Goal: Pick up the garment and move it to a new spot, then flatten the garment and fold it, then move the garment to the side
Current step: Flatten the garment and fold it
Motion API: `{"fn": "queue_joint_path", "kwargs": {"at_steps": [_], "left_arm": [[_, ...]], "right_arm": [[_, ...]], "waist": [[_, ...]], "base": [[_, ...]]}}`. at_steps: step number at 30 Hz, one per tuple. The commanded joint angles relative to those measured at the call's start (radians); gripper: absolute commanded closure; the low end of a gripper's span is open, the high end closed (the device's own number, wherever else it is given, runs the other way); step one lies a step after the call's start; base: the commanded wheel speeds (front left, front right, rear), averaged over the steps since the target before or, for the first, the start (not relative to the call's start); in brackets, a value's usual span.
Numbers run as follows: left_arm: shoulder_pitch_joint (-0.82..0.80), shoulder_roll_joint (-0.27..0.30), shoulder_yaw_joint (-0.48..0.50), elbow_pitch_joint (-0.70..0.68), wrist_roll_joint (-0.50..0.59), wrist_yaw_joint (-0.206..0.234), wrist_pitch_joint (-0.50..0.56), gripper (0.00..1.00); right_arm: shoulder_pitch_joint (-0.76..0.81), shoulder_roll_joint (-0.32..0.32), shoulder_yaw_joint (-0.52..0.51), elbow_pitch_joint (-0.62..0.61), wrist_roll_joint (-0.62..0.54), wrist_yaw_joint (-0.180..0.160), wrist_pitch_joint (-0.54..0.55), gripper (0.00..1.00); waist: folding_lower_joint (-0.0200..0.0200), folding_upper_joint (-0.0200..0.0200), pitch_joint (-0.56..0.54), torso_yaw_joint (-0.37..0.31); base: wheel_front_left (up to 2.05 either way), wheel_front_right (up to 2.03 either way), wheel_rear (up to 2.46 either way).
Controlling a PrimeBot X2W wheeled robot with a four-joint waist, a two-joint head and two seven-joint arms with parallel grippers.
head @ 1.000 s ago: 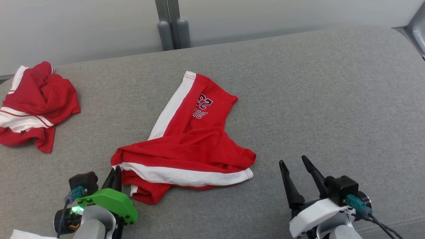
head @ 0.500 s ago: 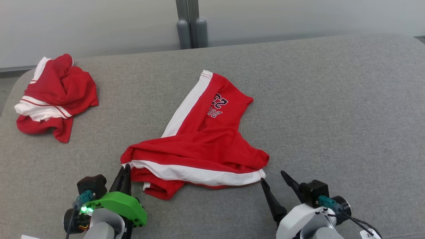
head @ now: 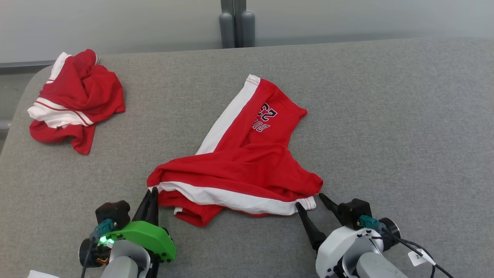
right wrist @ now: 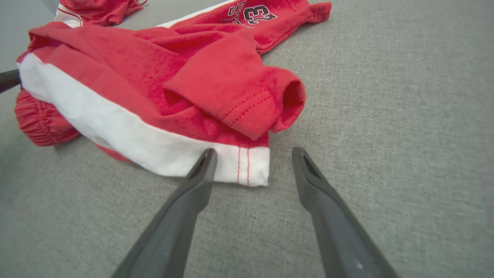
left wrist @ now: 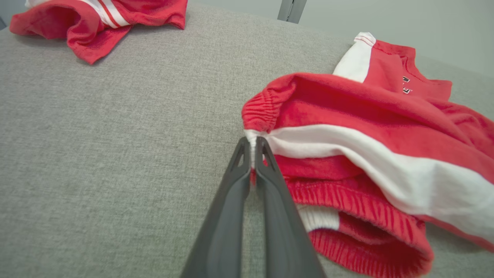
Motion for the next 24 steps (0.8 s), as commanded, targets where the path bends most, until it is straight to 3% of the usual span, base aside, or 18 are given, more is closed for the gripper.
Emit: {"fn": "queue_joint_path", "kwargs": {"at_steps": [1,3,4,5,7,11,14,24], "left_arm": [[0.009,0.004,0.0,-0.005,-0.011,0.005,0.002,1.0],[0.009,0.007,-0.001,-0.011,-0.007,0.007,0.004,1.0],[0.008,0.008,-0.001,-0.014,-0.008,0.008,0.005,1.0],[0.008,0.009,-0.002,-0.016,-0.009,0.009,0.005,1.0],[0.007,0.011,-0.004,-0.02,-0.011,0.01,0.006,1.0],[0.007,0.014,-0.006,-0.027,-0.012,0.015,0.007,1.0],[0.011,0.017,-0.006,-0.032,-0.017,0.017,0.006,1.0],[0.028,0.017,-0.007,-0.121,-0.03,-0.002,-0.016,1.0]], "right_arm": [[-0.016,-0.002,0.011,0.011,0.012,0.0,-0.003,0.0],[-0.028,-0.002,0.028,0.031,0.017,0.0,-0.003,0.0],[-0.033,-0.002,0.037,0.043,0.022,0.0,-0.003,0.09],[-0.039,-0.002,0.047,0.053,0.026,0.0,-0.003,0.27],[-0.051,-0.002,0.063,0.067,0.032,0.0,-0.003,0.51],[-0.058,-0.002,0.076,0.07,0.032,0.0,-0.003,0.71],[-0.056,-0.002,0.072,0.065,0.027,0.0,-0.003,1.0],[-0.002,-0.002,-0.015,-0.146,0.073,0.0,-0.003,1.0]], "waist": [[0.0,-0.0001,0.006,0.002],[0.0,-0.0001,0.011,0.003],[0.0,-0.0001,0.013,0.003],[0.0,-0.0001,0.015,0.004],[0.0,-0.0001,0.019,0.005],[0.0,-0.0001,0.023,0.004],[0.0,-0.0001,0.023,0.0],[0.0,-0.0001,-0.002,-0.022]], "base": [[0.0,0.0,0.0],[0.0,0.0,0.0],[0.0,0.0,0.0],[0.0,0.0,0.0],[0.0,0.0,0.0],[0.0,0.0,0.0],[0.0,0.0,0.0],[0.0,0.0,0.0]]}}
